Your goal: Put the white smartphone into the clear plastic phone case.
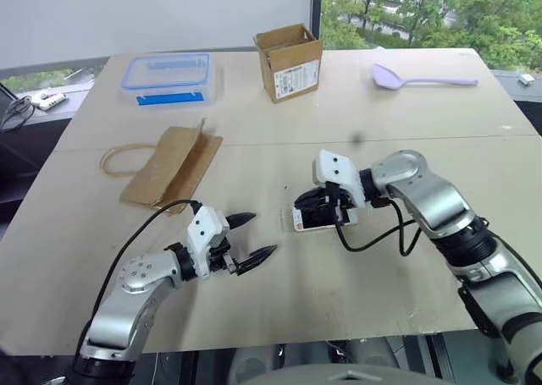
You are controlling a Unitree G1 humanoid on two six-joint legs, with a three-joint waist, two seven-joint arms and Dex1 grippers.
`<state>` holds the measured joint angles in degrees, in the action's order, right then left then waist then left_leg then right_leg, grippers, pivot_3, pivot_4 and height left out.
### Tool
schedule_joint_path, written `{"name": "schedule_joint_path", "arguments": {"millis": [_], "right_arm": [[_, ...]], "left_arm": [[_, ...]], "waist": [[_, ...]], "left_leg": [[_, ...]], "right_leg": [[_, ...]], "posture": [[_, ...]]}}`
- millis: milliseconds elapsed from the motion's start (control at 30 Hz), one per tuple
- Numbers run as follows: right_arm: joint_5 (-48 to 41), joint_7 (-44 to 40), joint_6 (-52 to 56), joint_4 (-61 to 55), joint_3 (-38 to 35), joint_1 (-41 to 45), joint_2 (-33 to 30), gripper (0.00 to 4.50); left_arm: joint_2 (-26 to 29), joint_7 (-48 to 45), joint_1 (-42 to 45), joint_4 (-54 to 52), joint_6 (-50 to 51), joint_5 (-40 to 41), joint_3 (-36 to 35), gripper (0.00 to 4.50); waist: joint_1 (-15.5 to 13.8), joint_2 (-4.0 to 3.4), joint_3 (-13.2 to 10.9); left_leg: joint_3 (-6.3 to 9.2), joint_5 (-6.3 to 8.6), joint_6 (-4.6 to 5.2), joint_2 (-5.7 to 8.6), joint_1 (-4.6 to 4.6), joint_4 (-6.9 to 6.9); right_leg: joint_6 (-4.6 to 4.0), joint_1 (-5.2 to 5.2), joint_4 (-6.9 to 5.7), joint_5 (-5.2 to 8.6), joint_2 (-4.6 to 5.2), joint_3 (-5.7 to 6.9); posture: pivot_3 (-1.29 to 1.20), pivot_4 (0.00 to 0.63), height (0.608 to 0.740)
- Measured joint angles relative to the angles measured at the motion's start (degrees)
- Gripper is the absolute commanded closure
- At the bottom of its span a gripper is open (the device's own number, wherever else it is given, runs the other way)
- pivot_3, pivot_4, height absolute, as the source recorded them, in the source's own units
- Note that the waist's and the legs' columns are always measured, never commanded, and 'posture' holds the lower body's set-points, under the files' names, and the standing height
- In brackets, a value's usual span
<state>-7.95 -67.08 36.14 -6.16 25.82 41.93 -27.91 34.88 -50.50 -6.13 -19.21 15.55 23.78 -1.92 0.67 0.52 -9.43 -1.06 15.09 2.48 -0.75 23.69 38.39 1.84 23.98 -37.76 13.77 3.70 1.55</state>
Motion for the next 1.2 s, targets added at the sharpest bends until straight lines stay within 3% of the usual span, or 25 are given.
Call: {"name": "schedule_joint_path", "arguments": {"millis": [233,667,900,1200], "right_arm": [[5.7,1.4,-4.3,3.3,5.6,-0.6,-2.0,4.42],[10.7,3.7,-10.3,8.9,6.8,0.5,0.2,4.42],[11.5,3.8,-10.3,8.5,6.3,-0.4,1.3,4.42],[12.5,4.2,-10.2,8.9,6.1,-0.6,2.4,4.42]], "left_arm": [[0.5,-0.9,0.6,0.1,0.0,0.0,0.0,0.0],[0.6,2.1,5.0,0.6,2.6,-2.2,0.9,0.0],[-0.7,8.4,12.1,2.8,8.3,-8.3,6.1,0.0],[0.6,5.9,16.9,5.5,5.8,-14.2,12.2,0.0]], "waist": [[0.2,0.0,0.0],[-0.2,0.1,0.1],[0.1,0.15,0.2],[0.0,0.15,0.3]], "left_leg": [[-0.04,0.0,0.01,0.03,-0.08,0.01],[-0.03,0.0,0.01,0.05,-0.89,0.01],[-0.09,0.0,0.01,0.05,-1.01,-0.02],[-0.08,0.0,0.01,0.04,-1.08,-0.03]], "right_leg": [[0.0,-0.05,0.01,0.0,-0.04,-0.03],[-0.03,-0.82,0.0,0.04,-0.11,0.01],[0.04,-0.94,0.01,0.01,-0.2,0.09],[0.02,-0.97,-0.01,0.03,-0.18,0.06]], "posture": [[0.0,0.15,0.74],[0.0,0.15,0.74],[0.0,0.15,0.74],[0.0,0.15,0.74]]}}
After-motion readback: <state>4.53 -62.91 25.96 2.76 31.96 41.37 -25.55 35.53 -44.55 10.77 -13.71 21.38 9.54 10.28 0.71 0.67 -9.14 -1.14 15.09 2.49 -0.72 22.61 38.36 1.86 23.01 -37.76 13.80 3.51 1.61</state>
